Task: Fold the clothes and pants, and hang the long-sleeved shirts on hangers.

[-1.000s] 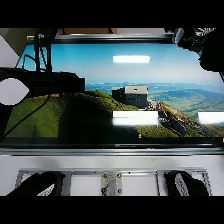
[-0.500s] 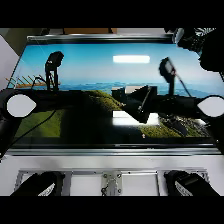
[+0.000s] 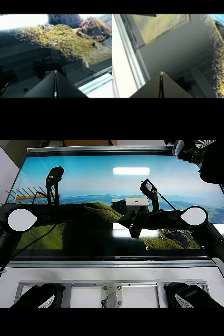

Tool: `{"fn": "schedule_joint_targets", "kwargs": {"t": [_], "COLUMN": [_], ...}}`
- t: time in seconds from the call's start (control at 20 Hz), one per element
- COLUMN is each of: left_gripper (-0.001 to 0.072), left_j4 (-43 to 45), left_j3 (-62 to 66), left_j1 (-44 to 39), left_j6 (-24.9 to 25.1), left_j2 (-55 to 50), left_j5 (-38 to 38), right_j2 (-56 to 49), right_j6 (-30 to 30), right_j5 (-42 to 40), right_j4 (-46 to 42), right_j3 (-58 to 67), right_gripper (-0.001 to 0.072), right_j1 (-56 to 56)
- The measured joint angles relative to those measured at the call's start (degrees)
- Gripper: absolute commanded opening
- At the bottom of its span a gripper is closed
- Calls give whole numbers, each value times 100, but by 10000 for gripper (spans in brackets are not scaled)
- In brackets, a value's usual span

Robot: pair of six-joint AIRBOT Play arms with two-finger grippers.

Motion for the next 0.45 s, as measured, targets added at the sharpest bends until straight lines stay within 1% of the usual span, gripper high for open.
{"fn": "schedule_joint_targets", "kwargs": {"t": [0.45], "left_gripper": [20], "left_j4": [0], "left_j3": [-2], "left_j1": [0], "left_j6": [-2], "left_j2": [0], "left_j5": [2], "right_j2": [-28], "right_j6": [17], "right_j5": [0], "right_j4": [4], "right_j3": [0], "right_gripper": [34], "right_j1": [9]}}
